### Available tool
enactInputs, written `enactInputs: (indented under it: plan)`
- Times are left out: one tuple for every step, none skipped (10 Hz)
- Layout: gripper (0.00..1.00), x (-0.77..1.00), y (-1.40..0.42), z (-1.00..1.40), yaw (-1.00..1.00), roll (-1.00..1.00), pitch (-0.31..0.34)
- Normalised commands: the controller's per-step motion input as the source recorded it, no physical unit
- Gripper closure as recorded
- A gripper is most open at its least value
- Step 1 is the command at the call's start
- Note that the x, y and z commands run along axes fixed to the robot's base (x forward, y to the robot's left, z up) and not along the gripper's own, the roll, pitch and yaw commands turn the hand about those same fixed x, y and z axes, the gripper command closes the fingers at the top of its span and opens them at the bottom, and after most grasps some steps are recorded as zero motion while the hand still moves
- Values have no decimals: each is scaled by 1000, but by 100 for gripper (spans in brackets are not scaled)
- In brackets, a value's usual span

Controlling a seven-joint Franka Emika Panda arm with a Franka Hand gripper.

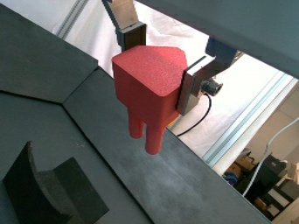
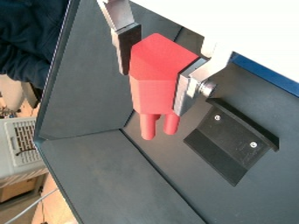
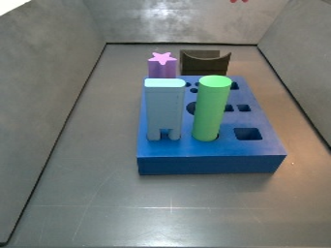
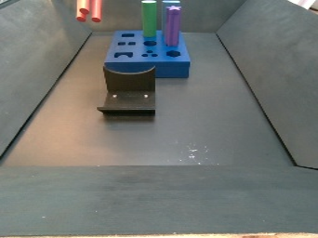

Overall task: Pick up the 3 prong object. Move up. Rotate the 3 prong object. Place the 3 prong object on the fixture. Regrasp the 3 prong object. Move to above the board. Insert the 3 prong object.
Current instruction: Move to above the board.

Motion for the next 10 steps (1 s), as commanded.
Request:
enactInputs:
  plan:
    - [100, 112, -62, -3, 205, 78, 110]
    - [100, -1000, -983, 485, -118, -1000, 59]
    - [100, -1000, -960, 503, -115, -1000, 46]
    - [100, -1000, -907, 497, -112, -1000, 25]
    - [100, -1000, -824, 443, -104, -1000, 4]
    - [100, -1000, -811, 449, -104, -1000, -8]
    - [100, -1000, -747, 440, -103, -1000, -21]
    - [100, -1000, -691, 416, -102, -1000, -27]
    - [100, -921, -543, 365, -102, -1000, -48]
    - [100, -753, -392, 280, -102, -1000, -58]
